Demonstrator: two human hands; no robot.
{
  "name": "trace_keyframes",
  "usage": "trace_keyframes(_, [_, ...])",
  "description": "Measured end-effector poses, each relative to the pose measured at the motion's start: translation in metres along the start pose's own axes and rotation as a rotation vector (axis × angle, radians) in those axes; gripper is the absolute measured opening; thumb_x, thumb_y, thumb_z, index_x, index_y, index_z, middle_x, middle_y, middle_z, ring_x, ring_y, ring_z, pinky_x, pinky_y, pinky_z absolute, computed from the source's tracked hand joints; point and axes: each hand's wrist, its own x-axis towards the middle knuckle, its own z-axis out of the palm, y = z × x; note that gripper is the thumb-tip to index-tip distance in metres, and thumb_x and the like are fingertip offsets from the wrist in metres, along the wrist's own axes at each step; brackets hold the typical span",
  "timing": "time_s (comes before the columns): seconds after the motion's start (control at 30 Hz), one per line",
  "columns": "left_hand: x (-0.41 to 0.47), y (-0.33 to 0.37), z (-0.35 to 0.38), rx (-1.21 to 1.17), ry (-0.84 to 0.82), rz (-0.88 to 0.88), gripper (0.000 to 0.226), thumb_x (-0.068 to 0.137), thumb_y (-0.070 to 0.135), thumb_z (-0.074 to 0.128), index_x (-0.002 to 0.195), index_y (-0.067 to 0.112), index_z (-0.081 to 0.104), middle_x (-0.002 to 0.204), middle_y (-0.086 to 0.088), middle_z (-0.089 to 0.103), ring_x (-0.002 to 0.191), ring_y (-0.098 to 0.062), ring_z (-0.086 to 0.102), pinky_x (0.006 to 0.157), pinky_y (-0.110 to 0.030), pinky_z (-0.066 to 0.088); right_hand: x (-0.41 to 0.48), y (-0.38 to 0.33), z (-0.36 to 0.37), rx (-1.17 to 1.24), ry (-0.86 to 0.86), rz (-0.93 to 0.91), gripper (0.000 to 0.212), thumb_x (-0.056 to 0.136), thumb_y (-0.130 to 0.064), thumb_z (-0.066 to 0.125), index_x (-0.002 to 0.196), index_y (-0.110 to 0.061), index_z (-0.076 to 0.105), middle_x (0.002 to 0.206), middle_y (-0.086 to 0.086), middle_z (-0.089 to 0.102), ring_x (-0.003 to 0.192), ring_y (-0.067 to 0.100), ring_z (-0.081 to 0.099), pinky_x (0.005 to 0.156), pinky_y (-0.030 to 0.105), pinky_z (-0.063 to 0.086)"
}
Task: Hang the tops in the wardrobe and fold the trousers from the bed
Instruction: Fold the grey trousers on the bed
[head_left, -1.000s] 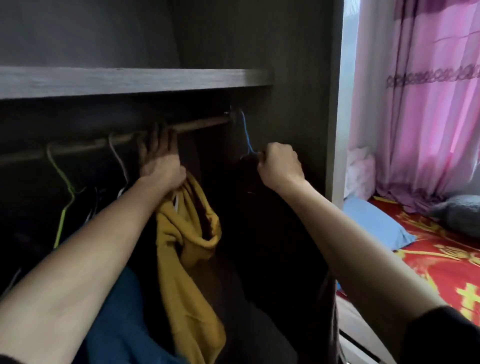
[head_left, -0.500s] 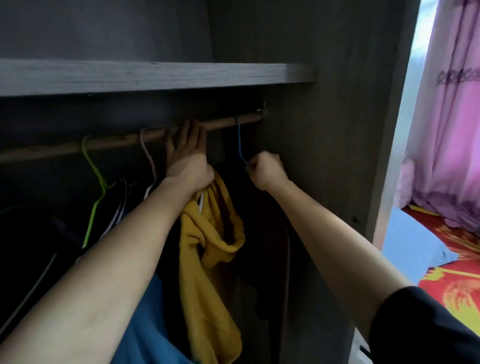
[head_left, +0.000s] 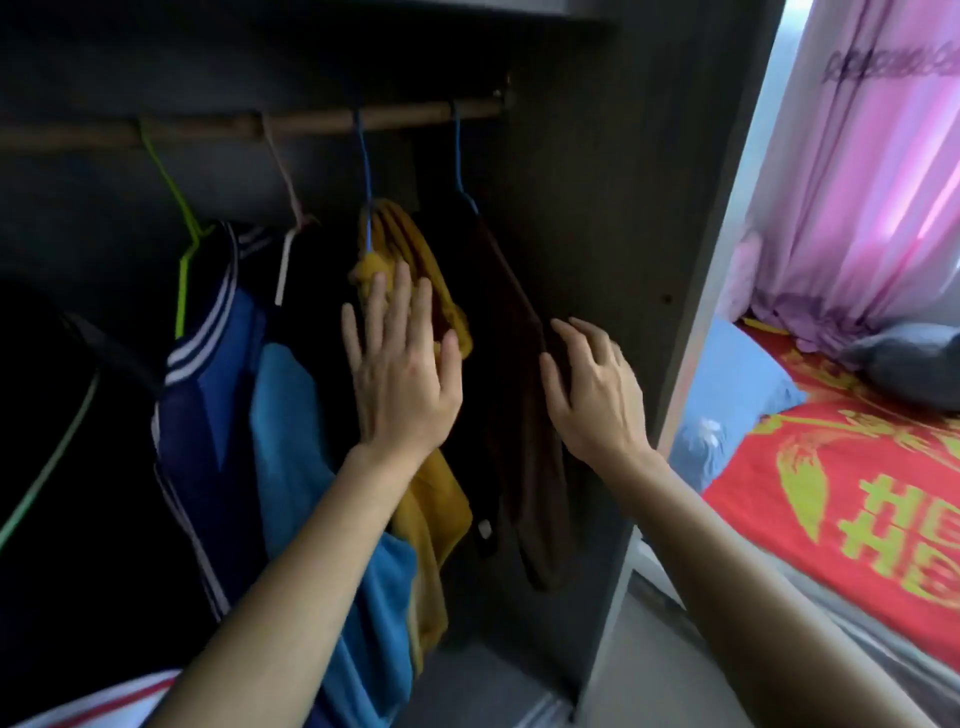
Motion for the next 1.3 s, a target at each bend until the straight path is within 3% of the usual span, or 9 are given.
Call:
trace_keyframes(0.07, [-0.064,0.020,0.008,-0.062,-0.084,-0.030,0.057,0.099,0.042,0.040,0.149,0.014,0.037,0.160,-0.008,0.025,0.150,-0.023,0.012,0.120,-0.052,0.007,-0.066,0.015,0.000,-0.080,-0.041,0.046,0.048,0.099,-0.037,0.052,0.143,-0.016,0.049,0.147,0.010,0.046,0.132,0.029,0.046,0.107,0.043,0.041])
trace_keyframes(0.23, [-0.189,0.080,0.025,-0.181,-0.424,-0.021,0.062,0.095,0.042,0.047,0.150,0.014,0.035,0.161,-0.009,0.023,0.150,-0.027,0.012,0.117,-0.060,0.011,-0.198,0.062,-0.026,-0.298,-0.197,0.174,0.062,0.096,-0.044,0.055,0.149,-0.015,0.040,0.159,0.018,0.028,0.146,0.036,0.028,0.117,0.051,0.028])
trace_keyframes(0.47, [-0.251,0.166,0.044,-0.223,-0.795,0.128,0.073,0.090,0.053,0.043,0.153,0.019,0.028,0.163,-0.011,0.015,0.149,-0.035,0.010,0.114,-0.064,0.014,-0.296,0.153,-0.096,-0.542,-0.336,0.363,0.091,0.088,-0.064,0.051,0.158,-0.021,0.013,0.165,0.016,-0.004,0.152,0.033,0.000,0.122,0.052,0.008])
trace_keyframes(0.63, [-0.259,0.270,0.073,-0.299,-0.847,0.159,0.072,0.092,0.052,0.041,0.155,0.023,0.023,0.163,-0.009,0.012,0.149,-0.035,0.010,0.113,-0.064,0.015,-0.332,0.235,-0.160,-0.560,-0.318,0.486,0.092,0.088,-0.066,0.050,0.159,-0.023,0.009,0.165,0.015,-0.008,0.153,0.032,-0.004,0.123,0.051,0.006])
trace_keyframes(0.83, [-0.262,0.463,0.116,-0.374,-0.873,0.279,0.069,0.093,0.049,0.037,0.153,0.018,0.029,0.162,-0.013,0.015,0.147,-0.039,0.016,0.112,-0.066,0.018,-0.368,0.363,-0.279,-0.606,-0.271,0.602,0.091,0.090,-0.066,0.046,0.159,-0.023,0.005,0.165,0.013,-0.010,0.153,0.030,-0.006,0.123,0.051,0.005])
trace_keyframes(1.0, [-0.267,0.615,0.145,-0.467,-0.938,0.380,0.071,0.095,0.052,0.032,0.157,0.024,0.013,0.164,-0.007,-0.002,0.151,-0.032,-0.002,0.117,-0.062,0.007,-0.400,0.464,-0.379,-0.658,-0.261,0.762,0.093,0.089,-0.064,0.049,0.159,-0.021,0.005,0.165,0.014,-0.012,0.152,0.032,-0.003,0.122,0.054,0.007])
trace_keyframes(1.3, [-0.260,0.794,0.254,-0.493,-0.985,0.612,0.071,0.095,0.054,0.032,0.157,0.024,0.012,0.164,-0.008,-0.002,0.151,-0.032,-0.001,0.116,-0.064,0.009,-0.416,0.630,-0.452,-0.690,-0.253,0.983,0.097,0.087,-0.059,0.056,0.159,-0.019,0.005,0.165,0.017,-0.005,0.151,0.035,0.006,0.121,0.055,0.013])
